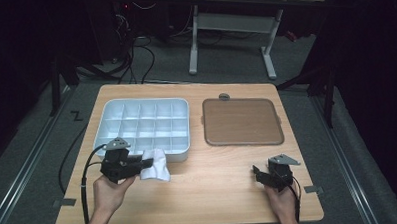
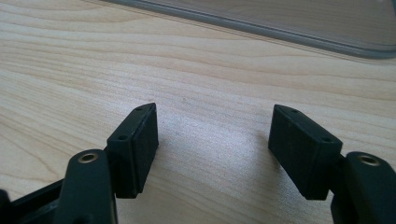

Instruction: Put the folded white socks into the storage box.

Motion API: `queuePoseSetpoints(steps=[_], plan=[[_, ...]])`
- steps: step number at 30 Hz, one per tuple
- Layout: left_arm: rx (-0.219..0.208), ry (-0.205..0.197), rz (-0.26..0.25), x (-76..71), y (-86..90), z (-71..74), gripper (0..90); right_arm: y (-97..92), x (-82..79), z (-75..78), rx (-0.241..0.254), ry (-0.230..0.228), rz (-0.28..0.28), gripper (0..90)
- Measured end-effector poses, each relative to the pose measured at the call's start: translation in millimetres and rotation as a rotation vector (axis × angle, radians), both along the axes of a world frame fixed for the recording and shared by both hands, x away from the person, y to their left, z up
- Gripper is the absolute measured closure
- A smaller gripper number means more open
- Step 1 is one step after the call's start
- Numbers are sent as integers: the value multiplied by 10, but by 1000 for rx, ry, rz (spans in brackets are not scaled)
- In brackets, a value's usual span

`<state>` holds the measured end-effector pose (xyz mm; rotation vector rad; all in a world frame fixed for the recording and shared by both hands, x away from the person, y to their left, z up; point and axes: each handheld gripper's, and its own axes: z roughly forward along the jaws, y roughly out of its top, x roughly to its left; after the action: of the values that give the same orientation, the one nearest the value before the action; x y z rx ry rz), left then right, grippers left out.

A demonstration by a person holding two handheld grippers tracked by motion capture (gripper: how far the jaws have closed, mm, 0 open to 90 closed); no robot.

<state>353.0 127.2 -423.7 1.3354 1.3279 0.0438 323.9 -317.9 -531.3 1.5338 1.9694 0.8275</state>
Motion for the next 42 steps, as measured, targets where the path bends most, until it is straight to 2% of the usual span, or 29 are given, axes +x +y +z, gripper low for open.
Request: queuePoseSetpoints(steps=[5, 11, 18, 22, 24, 27, 32, 36, 41, 42], plan=[[15, 0, 3, 100, 60, 75, 750, 1, 0, 0, 0, 0, 0, 335], [18, 9, 22, 213, 112, 104, 750, 1, -1, 0, 1, 0, -2, 335], [27, 9, 22, 364, 153, 162, 750, 2, -1, 0, 1, 0, -1, 335], [12, 13, 22, 445, 187, 184, 750, 3, -2, 0, 2, 1, -2, 335], [-3, 20, 30, 481, 204, 174, 750, 4, -3, 0, 3, 2, -1, 335], [13, 29, 27, 535, 226, 129, 750, 5, -3, 0, 3, 2, -2, 335], [-14, 43, 26, 623, 265, 111, 749, 5, -3, -1, 0, -2, 0, 335], [-5, 56, 24, 707, 257, 69, 749, 7, -6, -1, 2, -1, -1, 336], [36, 54, 6, 792, 181, 43, 748, 7, -6, 0, 1, 0, -1, 335], [32, 58, 2, 810, 174, 30, 748, 8, -7, 0, 1, 0, -2, 335]])
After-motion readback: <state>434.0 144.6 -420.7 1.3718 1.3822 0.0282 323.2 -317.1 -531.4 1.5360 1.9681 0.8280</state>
